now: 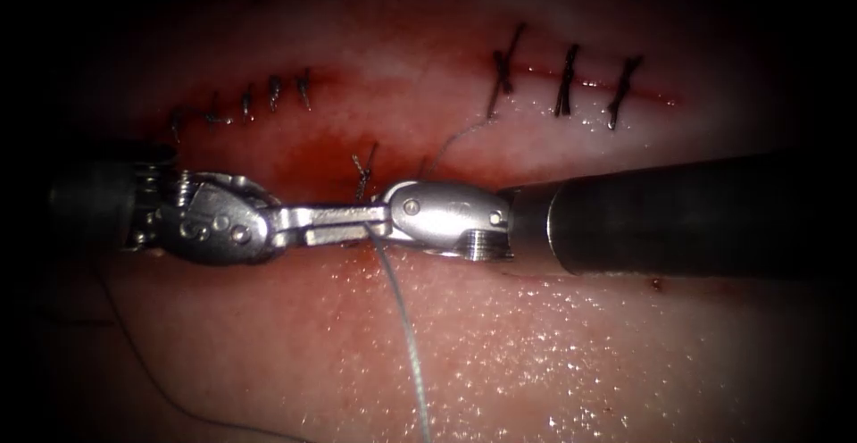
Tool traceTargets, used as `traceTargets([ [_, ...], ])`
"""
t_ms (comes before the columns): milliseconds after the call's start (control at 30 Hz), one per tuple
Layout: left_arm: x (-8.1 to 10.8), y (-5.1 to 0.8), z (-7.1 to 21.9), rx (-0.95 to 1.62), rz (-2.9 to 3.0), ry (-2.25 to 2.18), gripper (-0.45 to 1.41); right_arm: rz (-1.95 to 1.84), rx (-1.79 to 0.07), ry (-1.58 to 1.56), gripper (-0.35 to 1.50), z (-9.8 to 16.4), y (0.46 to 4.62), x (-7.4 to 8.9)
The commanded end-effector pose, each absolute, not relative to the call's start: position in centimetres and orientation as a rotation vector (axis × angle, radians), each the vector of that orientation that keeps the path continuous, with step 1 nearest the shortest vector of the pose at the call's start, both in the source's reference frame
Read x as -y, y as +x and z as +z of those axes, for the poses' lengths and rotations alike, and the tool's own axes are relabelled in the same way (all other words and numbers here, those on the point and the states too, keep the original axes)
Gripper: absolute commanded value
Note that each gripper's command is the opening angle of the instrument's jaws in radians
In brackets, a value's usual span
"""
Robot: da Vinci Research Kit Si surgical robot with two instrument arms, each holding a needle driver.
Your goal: Wound Closure
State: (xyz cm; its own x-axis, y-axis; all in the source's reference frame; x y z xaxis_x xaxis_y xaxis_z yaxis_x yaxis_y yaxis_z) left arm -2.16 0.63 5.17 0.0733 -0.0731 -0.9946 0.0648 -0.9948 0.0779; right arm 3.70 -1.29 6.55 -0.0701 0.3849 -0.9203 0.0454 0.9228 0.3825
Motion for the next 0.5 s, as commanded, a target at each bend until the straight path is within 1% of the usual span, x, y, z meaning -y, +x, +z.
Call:
traceTargets([
  [33,-0.62,-2.2,5.26,0.011,-2.08,2.216,-0.45,0.28,-1.642,0.356,-0.35,6.59,3.78,1.37],
  [300,-0.83,-2.08,5.48,0.039,-2.094,2.225,-0.45,0.247,-1.739,0.482,-0.35,6.57,3.8,1.46],
  [500,-0.9,-1.87,5.75,0.052,-2.096,2.2,-0.45,0.203,-1.803,0.597,-0.35,6.5,3.79,1.53],
])
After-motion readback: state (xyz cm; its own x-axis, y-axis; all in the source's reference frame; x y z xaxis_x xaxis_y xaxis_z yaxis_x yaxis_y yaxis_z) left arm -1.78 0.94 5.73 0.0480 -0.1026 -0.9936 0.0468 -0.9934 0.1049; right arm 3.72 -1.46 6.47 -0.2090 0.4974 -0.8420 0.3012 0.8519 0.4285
